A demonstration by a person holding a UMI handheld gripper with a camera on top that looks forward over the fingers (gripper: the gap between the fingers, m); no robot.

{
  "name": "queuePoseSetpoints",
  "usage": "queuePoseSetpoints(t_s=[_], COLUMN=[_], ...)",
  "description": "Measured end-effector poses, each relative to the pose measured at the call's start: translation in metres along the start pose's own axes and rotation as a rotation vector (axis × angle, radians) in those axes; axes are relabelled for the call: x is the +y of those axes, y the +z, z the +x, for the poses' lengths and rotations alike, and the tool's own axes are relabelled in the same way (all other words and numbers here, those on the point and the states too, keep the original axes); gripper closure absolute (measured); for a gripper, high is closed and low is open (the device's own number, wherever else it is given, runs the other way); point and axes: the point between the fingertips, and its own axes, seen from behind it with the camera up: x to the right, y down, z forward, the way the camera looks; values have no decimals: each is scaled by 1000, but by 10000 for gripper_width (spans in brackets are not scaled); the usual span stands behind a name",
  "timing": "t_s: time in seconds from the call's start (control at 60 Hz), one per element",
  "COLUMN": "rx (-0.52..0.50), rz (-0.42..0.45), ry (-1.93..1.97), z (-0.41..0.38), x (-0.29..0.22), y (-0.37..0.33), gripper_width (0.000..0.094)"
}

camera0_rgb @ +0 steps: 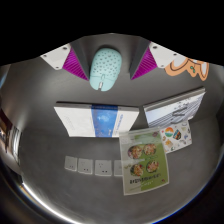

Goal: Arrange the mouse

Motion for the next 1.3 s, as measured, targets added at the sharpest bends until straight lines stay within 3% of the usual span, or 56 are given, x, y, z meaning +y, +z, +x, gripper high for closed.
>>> queuePoseSetpoints(t_s=[0.067, 0.133, 0.3, 0.367, 0.433, 0.567, 0.717, 0.95, 1.067, 1.3], rx=[-10, -35, -105, -103, -108, -194, -350, -420, -383, -278], rz=[-4, 2, 3, -16, 48, 178, 223, 191, 188, 68], ry=[-1, -12, -43, -92, -95, -39, 4, -93, -146, -207], z=[-2, -6, -8, 4, 19, 11, -67, -189, -224, -257], x=[-4, -8, -9, -9, -32, -86, -103, -48, -21, 53], y=[6, 13, 13, 7, -13, -86, -178, -206, -184, -123], gripper_width=[115, 419, 498, 518, 519, 522, 524, 524, 511, 506])
